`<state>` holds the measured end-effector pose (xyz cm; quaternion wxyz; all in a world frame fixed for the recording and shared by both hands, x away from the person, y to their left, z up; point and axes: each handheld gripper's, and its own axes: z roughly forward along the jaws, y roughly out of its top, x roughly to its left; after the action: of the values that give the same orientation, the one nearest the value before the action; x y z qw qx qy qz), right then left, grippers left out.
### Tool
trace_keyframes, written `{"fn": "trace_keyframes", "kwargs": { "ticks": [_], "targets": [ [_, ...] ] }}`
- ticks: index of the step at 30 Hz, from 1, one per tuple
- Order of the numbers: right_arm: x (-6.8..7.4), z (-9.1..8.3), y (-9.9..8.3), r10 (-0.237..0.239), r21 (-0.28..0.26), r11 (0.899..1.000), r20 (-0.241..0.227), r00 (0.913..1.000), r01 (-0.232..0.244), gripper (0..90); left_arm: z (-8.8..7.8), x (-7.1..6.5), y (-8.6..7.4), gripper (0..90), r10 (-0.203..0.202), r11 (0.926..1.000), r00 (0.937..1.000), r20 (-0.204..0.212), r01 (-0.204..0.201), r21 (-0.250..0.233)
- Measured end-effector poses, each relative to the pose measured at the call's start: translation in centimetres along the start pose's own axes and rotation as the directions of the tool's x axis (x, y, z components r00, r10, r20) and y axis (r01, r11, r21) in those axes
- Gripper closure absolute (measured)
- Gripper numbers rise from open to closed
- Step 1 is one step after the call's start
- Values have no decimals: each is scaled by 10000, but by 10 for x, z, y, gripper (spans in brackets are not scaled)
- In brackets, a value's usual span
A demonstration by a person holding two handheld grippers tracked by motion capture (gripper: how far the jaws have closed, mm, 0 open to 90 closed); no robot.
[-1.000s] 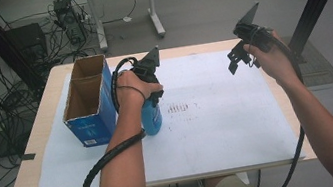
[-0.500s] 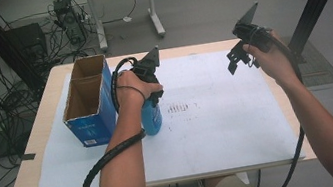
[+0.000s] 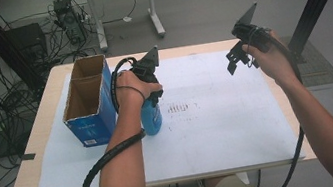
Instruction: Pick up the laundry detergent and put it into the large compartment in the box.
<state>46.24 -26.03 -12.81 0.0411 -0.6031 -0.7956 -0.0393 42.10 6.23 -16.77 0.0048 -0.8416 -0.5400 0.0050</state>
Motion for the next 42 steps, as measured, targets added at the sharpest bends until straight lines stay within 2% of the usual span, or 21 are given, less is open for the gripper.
{"fn": "trace_keyframes", "kwargs": {
  "ticks": [7,11,13,14,20,21,22,23,24,25,26,27,31,32,33,34,35,36,37,42],
  "targets": [
    [0,1,1,18,34,10000,-19,10000,-18,75,-3,2,-1,372,-112,9999,9999,8,112,-67],
    [-1,1,1,10,36,10000,-28,10000,-10,75,-15,2,-1,372,-92,9999,9999,51,92,-115],
    [0,0,1,-9,31,10000,-25,10000,9,75,-27,0,-2,372,-13,9998,10000,27,13,-184],
    [0,0,0,-15,18,10000,-19,10000,15,76,-27,0,-2,372,-13,9998,10000,27,13,-184],
    [1,-2,-1,-54,10,10000,-31,10000,54,75,-68,-2,-4,372,39,9995,10000,40,-38,-319],
    [2,-4,-2,-60,-36,10000,-46,10000,59,75,-83,-2,-5,372,23,9991,10000,50,-21,-430],
    [2,-4,-2,-61,-35,10000,-64,10000,61,75,-83,-2,-5,372,23,9991,10000,50,-21,-430],
    [2,-5,-2,-91,-44,9999,-60,9999,91,75,-94,-2,-4,372,52,9991,10000,25,-51,-412],
    [3,-5,-2,-86,-33,10000,-46,10000,86,75,-113,-2,-6,372,6,9987,10000,-15,-7,-514],
    [3,-5,-2,-105,-3,9999,-36,9999,105,75,-113,-2,-6,372,6,9987,10000,-15,-7,-514],
    [3,-6,-3,-113,-14,9999,-38,9999,113,76,-132,-1,-7,372,-29,9983,10000,-79,24,-576],
    [3,-6,-3,-113,-14,9999,-38,9999,113,76,-132,-1,-7,372,-29,9983,10000,-79,24,-576],
    [2,-9,-5,-88,-71,9999,-89,9999,87,75,-171,4,-11,372,-205,9971,9997,-95,197,-733],
    [2,-10,-5,-84,-77,9999,-89,9999,83,75,-189,7,-14,372,-319,9958,9994,-114,308,-861],
    [2,-11,-6,-63,-102,9999,-96,9999,62,75,-189,7,-14,372,-319,9958,9994,-114,308,-861],
    [2,-12,-6,-75,-110,9999,-74,9999,74,75,-207,9,-17,372,-513,9940,9986,-153,496,-977],
    [2,-12,-6,-75,-110,9999,-74,9999,74,75,-207,9,-17,372,-513,9940,9986,-153,496,-977],
    [3,-14,-7,-74,-153,9999,-109,9999,73,75,-222,11,-21,371,-673,9910,9976,-183,647,-1172],
    [3,-14,-7,-74,-153,9999,-109,9999,73,75,-222,11,-21,371,-673,9910,9976,-183,647,-1172],
    [6,-17,-10,-104,-217,9997,-96,9999,102,75,-249,22,-26,372,-1119,9848,9934,-263,1074,-1366]
  ]
}}
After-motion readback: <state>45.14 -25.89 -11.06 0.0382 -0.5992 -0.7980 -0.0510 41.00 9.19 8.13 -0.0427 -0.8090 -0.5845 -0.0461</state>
